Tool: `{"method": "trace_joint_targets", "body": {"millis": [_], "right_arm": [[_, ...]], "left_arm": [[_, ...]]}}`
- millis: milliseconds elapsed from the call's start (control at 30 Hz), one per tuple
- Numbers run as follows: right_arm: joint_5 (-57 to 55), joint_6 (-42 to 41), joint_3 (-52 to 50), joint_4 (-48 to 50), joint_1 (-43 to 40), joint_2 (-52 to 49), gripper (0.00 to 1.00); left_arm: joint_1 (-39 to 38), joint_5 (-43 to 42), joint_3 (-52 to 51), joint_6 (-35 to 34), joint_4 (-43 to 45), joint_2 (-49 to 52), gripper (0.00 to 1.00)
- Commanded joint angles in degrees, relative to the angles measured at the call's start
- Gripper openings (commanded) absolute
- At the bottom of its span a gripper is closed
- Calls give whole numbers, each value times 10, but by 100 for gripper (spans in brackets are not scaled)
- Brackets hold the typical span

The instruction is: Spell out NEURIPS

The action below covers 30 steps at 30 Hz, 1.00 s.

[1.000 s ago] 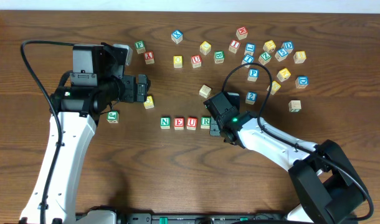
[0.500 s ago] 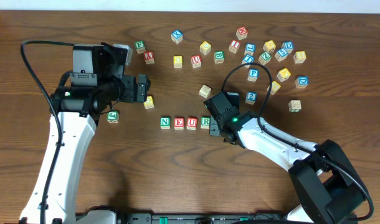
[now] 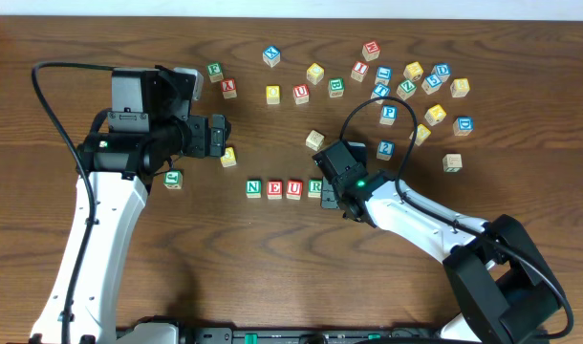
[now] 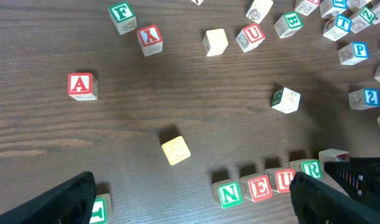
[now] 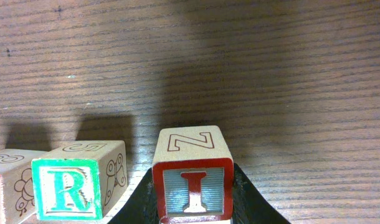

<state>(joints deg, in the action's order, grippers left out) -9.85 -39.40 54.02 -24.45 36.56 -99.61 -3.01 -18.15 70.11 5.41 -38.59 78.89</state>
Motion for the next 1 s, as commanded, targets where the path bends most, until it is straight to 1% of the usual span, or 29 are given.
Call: {"method": "trace_joint_targets", "body": {"millis": [0,800,967], "right_arm": [[30,3,-5,-11,0,-6,11],[38,3,-5,-6,-1,-18,11],[38,5,-5,-5,-1,-18,15]], "left_arm": [[2,-7,14,3,0,-5,98],[2,-7,14,3,0,-5,98],[2,-7,14,3,0,-5,98]]}}
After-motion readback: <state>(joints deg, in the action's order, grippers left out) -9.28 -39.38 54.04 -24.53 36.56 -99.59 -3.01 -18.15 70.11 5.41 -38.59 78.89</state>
